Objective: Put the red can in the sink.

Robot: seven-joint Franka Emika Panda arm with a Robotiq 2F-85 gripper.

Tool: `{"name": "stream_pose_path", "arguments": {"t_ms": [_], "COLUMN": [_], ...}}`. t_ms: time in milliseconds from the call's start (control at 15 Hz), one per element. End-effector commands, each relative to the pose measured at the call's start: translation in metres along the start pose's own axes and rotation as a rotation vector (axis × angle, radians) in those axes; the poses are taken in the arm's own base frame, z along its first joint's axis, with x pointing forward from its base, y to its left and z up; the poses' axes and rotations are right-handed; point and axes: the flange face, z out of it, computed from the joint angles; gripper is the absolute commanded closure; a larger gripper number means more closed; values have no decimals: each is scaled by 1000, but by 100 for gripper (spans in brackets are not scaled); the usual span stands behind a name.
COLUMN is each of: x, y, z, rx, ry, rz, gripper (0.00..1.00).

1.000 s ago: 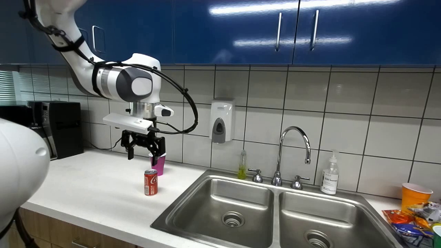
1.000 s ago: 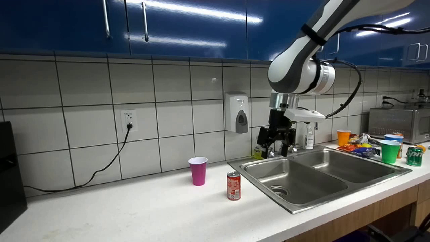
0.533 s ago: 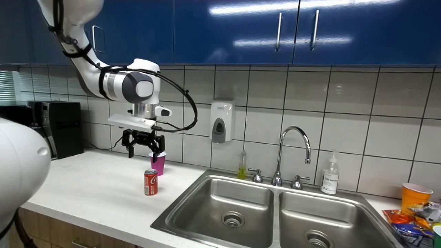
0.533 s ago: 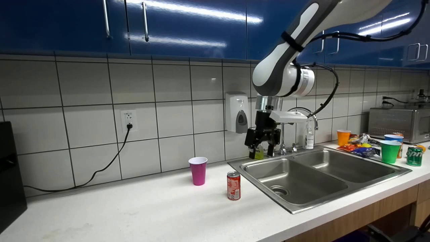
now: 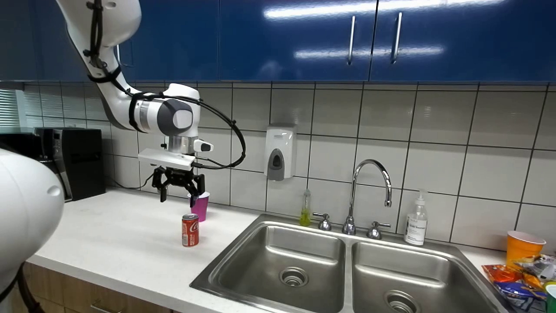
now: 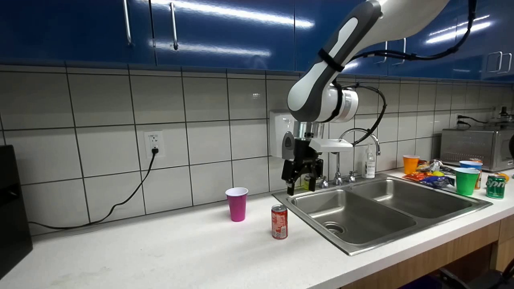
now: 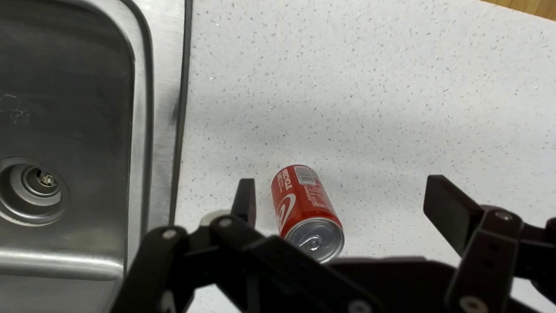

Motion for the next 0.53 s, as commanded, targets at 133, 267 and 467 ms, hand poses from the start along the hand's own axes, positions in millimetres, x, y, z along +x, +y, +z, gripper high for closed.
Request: {"name": "stream_pose_path", "arguments": {"t_ms": [133,267,467], "x": [19,22,29], "y": [9,12,14], "z": [14,18,23], "rx": [6,5,1], "ry": [-7,-9,-6], "rz": [-3,2,2], "gripper": [0,0,0]}}
